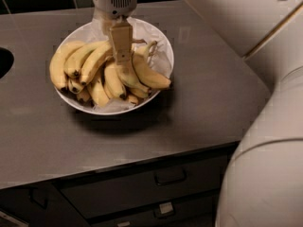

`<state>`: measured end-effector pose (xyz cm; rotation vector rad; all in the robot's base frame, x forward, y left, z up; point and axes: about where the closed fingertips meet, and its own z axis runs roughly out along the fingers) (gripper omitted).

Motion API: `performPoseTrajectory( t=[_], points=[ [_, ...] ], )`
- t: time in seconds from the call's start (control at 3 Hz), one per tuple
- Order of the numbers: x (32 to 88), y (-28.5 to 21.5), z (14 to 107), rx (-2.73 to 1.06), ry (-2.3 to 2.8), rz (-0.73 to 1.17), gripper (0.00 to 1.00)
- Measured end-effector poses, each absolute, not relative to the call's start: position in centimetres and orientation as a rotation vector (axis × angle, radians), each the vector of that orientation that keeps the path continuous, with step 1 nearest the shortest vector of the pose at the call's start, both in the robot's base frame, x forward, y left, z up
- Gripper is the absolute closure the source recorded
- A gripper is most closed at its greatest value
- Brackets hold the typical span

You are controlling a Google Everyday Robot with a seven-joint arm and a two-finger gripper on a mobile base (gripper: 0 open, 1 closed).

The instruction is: Pick banana from white bowl

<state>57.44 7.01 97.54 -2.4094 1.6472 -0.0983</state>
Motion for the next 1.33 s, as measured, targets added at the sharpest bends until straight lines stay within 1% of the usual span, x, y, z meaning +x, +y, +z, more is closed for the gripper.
performPoseTrajectory(
  t=[1.33],
  points=[
    [59.7,8.8,97.4,-2.438,1.603,-0.11,0.38]
  ],
)
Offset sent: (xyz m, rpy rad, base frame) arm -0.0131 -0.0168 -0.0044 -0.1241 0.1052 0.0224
